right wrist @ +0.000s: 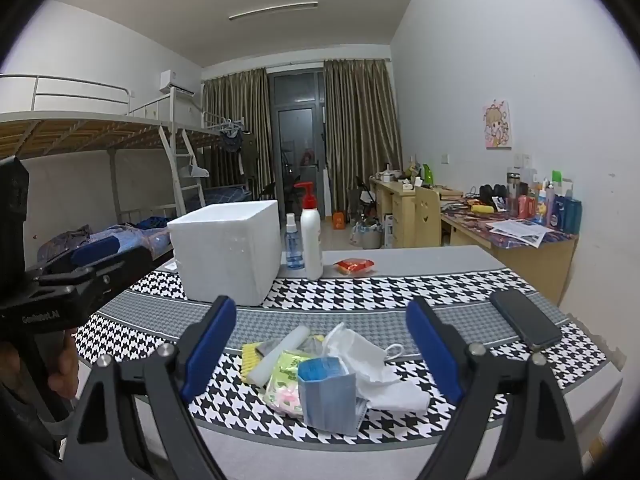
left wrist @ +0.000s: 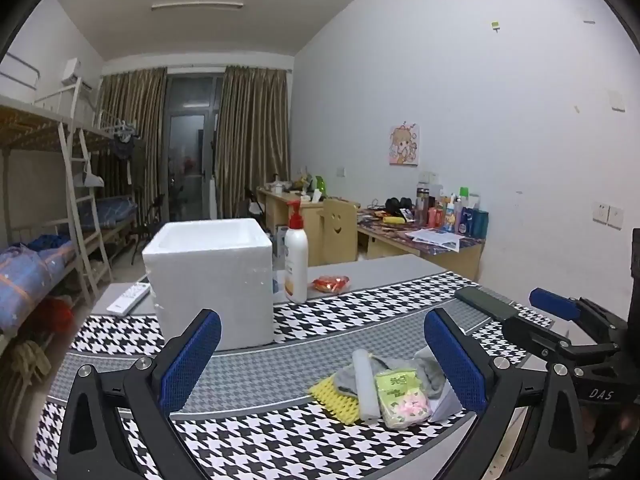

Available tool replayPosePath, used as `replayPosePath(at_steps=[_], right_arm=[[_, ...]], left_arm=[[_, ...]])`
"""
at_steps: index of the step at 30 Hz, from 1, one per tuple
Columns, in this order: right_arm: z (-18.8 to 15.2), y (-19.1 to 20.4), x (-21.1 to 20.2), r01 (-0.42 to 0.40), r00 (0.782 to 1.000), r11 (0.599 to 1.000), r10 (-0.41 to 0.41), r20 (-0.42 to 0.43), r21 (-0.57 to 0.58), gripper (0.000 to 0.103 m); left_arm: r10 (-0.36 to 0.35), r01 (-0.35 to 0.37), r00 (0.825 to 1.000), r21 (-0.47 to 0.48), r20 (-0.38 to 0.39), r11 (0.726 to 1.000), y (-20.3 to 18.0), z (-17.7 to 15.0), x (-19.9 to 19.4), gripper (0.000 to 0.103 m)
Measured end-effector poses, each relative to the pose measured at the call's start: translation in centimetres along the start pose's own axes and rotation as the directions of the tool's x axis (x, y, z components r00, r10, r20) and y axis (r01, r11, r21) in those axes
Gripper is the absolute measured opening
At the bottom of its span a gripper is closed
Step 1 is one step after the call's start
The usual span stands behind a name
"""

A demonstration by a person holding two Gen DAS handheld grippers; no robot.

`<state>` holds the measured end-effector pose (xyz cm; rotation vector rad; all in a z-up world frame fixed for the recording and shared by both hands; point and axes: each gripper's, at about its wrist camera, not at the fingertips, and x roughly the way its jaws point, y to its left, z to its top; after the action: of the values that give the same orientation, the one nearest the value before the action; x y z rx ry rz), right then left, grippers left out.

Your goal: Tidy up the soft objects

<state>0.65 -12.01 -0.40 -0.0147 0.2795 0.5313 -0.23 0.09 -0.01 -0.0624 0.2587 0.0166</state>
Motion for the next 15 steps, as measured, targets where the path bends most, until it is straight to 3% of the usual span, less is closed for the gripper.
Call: replayPosePath(at_steps=[15], right_arm=[[-0.13,-0.5,-0.22,0.004,1.0,1.0,-0.004,0.001,0.008,0.09]], left_arm=[[0.009,-0.009,1.0,-0.001,0.0,1.0,0.09,-0.05,0.07,0.102]])
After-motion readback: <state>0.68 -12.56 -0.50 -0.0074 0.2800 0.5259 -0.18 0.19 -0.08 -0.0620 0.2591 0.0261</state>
